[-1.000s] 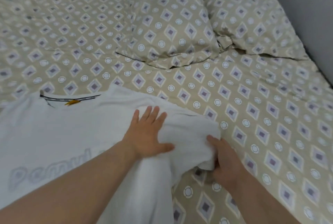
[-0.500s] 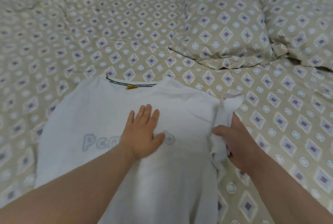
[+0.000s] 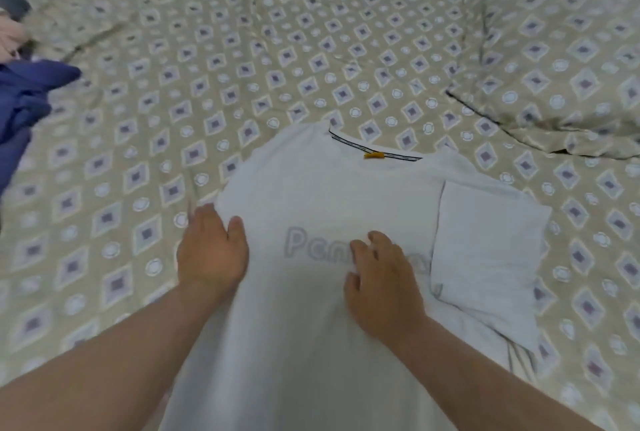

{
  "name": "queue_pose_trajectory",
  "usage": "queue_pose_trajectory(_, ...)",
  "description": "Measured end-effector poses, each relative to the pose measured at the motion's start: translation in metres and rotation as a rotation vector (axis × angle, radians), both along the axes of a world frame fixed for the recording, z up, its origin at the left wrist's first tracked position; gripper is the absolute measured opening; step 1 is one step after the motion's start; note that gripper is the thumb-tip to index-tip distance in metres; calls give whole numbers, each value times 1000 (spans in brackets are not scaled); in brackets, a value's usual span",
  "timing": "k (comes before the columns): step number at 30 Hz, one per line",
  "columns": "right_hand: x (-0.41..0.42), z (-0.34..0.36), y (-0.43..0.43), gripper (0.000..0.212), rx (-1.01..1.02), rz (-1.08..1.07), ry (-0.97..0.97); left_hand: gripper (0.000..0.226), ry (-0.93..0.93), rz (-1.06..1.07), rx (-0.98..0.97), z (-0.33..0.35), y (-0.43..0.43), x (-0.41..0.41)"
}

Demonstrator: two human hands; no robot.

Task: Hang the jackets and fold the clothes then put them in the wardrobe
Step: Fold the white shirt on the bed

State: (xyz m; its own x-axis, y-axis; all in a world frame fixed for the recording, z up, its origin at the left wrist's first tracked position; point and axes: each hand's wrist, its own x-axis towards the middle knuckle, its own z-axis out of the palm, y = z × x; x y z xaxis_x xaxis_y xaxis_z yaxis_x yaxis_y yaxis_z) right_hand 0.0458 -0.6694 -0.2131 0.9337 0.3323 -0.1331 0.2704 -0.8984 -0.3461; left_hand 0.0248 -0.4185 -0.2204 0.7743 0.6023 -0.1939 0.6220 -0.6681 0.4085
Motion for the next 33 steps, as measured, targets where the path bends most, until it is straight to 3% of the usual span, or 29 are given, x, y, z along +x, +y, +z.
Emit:
queue_pose_trajectory(3, -5, -11, 63, 60, 15, 14, -49, 36, -95, 115, -208, 6, 19, 7)
queue_pose_trajectory(5, -15, -19, 91, 68, 14, -18, -48, 37, -126, 310, -555, 12, 27, 15)
queue_pose_trajectory(7, -22, -27, 105, 73, 8, -64, -29, 39, -126, 498, -1037, 17, 38, 18)
queue_pose_trajectory(9, -24, -33, 106, 76, -12, -82, -18, 32, -62, 557, -1344, 22, 46, 19)
queue_pose_trajectory(12, -22, -32, 106, 77, -46, -85, -11, 31, 63, 457, -1484, 26, 45, 20)
queue_pose_trajectory(18, -21, -28, 113, 77, -94, -129, -14, 48, -60, 415, -1792, 32, 36, 28)
queue_pose_trajectory(20, -20, -29, 114, 77, -111, -129, -22, 41, 6, 374, -1787, 31, 33, 28)
queue_pose_trajectory(23, -20, -32, 114, 77, -120, -124, -43, 28, 83, 286, -1582, 26, 27, 31)
queue_pose_trajectory(25, -20, -33, 115, 79, -123, -129, -40, 22, 122, 226, -1569, 24, 28, 33)
queue_pose_trajectory(29, -20, -35, 116, 78, -147, -122, -53, 29, 219, 248, -1575, 27, 51, 35)
queue_pose_trajectory(31, -19, -36, 116, 78, -175, -119, -50, 20, 150, 313, -1514, 33, 68, 40)
queue_pose_trajectory(33, -19, -37, 116, 78, -208, -117, -34, 9, -31, 413, -1472, 44, 92, 48)
